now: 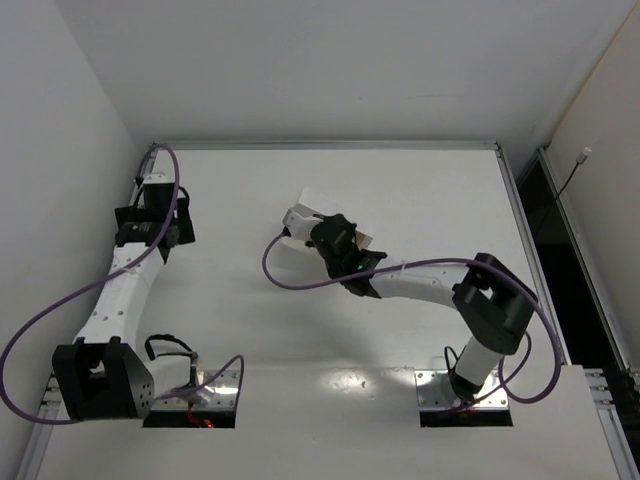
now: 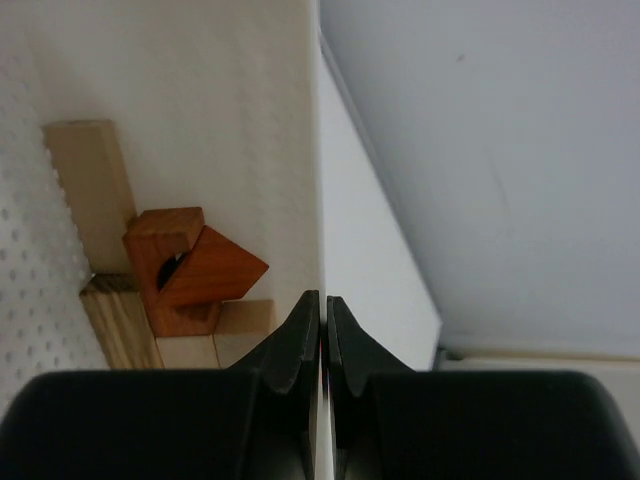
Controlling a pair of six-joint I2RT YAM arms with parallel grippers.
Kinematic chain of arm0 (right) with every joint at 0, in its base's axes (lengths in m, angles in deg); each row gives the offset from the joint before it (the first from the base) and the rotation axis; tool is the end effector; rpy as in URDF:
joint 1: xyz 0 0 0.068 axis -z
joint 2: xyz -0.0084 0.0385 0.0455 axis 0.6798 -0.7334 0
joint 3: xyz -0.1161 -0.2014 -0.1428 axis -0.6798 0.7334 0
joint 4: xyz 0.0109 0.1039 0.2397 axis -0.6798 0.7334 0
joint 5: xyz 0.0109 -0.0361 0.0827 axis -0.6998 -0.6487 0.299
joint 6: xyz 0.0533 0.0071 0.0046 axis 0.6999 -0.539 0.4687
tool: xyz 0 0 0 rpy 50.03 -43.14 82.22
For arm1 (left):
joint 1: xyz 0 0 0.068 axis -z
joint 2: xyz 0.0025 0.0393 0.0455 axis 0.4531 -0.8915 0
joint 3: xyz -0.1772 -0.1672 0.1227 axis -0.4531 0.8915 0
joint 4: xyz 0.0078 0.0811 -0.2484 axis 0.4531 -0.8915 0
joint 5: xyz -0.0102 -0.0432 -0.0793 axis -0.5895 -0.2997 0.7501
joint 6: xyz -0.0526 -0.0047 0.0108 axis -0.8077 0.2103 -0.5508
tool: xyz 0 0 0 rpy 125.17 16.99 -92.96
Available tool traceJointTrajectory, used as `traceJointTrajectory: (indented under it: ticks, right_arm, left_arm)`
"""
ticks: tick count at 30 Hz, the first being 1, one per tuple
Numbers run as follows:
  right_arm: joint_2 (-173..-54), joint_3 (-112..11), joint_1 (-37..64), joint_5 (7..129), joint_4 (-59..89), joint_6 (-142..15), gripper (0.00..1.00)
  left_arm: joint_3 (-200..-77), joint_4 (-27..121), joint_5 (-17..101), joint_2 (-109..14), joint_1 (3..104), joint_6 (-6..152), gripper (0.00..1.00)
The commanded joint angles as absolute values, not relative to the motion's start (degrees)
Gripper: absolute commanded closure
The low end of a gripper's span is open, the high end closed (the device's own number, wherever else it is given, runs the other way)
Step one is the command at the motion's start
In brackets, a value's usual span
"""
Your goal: Build the wood block tower
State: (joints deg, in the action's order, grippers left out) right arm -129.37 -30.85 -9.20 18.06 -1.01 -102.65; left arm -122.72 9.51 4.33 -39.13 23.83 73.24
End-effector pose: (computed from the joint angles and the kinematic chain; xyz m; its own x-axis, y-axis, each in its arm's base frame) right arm 0.2446 0.2744 0.2202 -0.1111 -0.7795 -0.6165 -0.3105 0.6165 -0.7235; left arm 0.2402 0.0304 0.2970 -0.6226 -0.2042 -0.7555 -0.5209 0.8285 0.2053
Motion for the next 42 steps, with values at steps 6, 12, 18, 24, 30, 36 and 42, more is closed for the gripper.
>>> traceJointTrajectory:
  ticks: [6,12,18,24,30,36,42]
  right_arm:
    - [-133.82,-25.47,-12.02,11.89,-48.73,-138.43,1.00]
    - [-142.16,-22.39,-14.30,14.09,-77.19,-158.02,1.00]
    - [-150.53,-25.11,-14.83,15.67,-89.64,-167.02,1.00]
    - [-150.53,-27.83,-14.22,20.58,-89.64,-169.65,1.00]
    - [-148.78,-27.23,-14.21,25.15,-89.64,-173.86,1.00]
    - [-145.70,-23.55,-13.60,30.43,-89.64,-176.77,1.00]
    - [-145.69,-23.17,-13.08,30.35,-89.64,-178.35,1.00]
  left_arm:
    - [-126.81,8.52,5.57,-40.93,21.41,72.00,0.00]
    - [-126.81,10.37,4.43,-41.47,20.88,72.00,0.00]
    - [-126.81,11.42,4.94,-42.52,20.88,72.00,0.00]
    - [-126.28,13.61,7.58,-43.05,20.88,72.00,0.00]
    - [-126.81,14.76,8.11,-44.10,20.88,72.53,0.00]
    - [-126.20,15.98,8.64,-43.05,20.88,73.85,0.00]
    - [-125.67,16.52,9.78,-43.05,20.88,73.32,0.00]
